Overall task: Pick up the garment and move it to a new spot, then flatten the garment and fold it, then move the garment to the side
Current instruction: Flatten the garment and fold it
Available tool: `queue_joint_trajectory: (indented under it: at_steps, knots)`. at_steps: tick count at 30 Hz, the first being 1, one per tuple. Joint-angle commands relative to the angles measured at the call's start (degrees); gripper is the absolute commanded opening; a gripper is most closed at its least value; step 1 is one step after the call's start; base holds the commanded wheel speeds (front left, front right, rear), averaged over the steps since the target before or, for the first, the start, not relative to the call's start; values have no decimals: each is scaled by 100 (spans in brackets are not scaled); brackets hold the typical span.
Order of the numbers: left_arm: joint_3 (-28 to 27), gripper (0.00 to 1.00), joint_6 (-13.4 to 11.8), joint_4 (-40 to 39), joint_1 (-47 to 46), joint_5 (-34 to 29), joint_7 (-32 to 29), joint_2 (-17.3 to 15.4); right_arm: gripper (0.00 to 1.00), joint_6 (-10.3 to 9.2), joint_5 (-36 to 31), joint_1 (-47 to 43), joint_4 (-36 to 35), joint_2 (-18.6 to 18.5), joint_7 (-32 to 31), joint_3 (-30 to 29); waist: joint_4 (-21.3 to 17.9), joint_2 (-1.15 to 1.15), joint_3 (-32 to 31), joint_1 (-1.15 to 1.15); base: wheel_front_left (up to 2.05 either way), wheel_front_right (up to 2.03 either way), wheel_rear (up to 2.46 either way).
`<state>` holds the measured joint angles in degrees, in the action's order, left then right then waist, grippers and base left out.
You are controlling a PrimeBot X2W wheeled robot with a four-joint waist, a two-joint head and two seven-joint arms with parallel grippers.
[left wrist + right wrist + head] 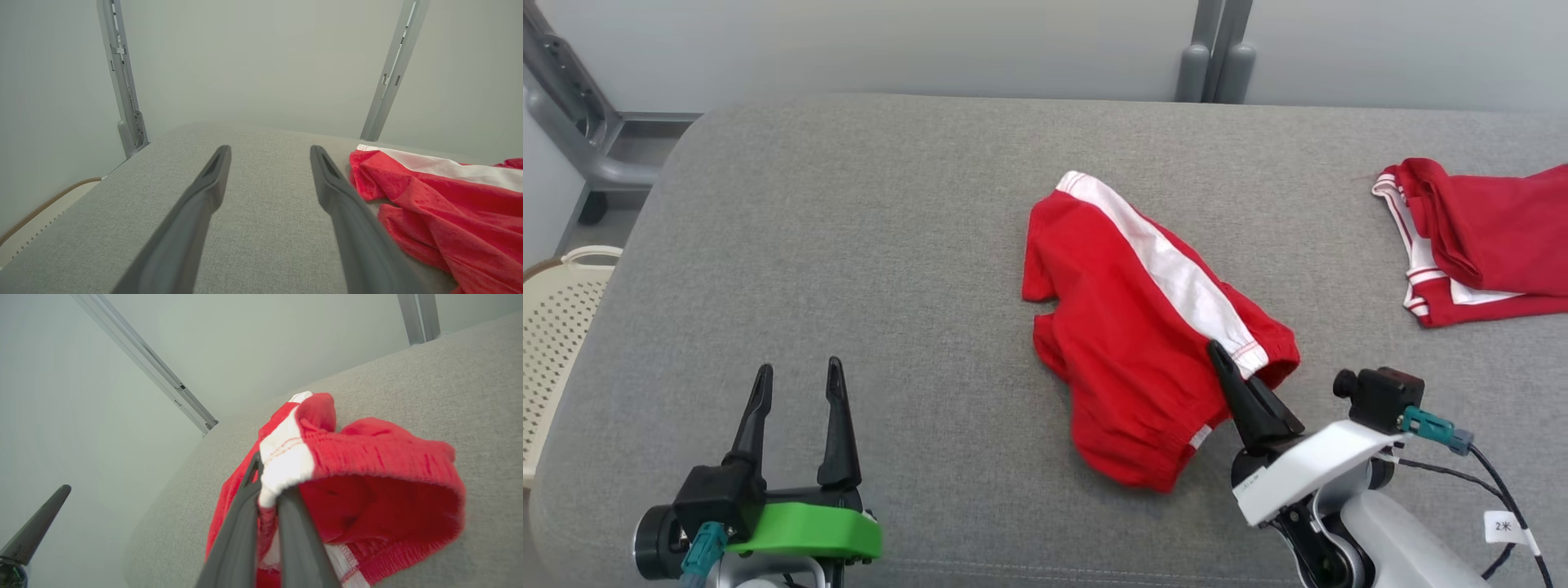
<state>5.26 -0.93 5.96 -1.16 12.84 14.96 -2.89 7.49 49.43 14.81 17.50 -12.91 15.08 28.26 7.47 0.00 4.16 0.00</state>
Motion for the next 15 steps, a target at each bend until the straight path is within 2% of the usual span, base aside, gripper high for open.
queue_joint_trajectory:
  at_steps: [1, 8, 15]
  knots:
    - [0, 100, 20, 13, 54, 8, 21, -3, 0, 0, 126, -123, -66, -143, 17, 81, -144, 0, -50, 0, 0, 0, 0]
    - [49, 100, 20, 65, 22, 21, 21, -3, 0, 0, 227, -173, 173, -639, 5, 90, -301, 0, -59, 0, 0, 0, 0]
    - [99, 100, 38, 120, 1, 51, 21, -3, 0, 0, 54, -67, 569, -641, 14, -133, -304, 0, -53, 0, 0, 0, 0]
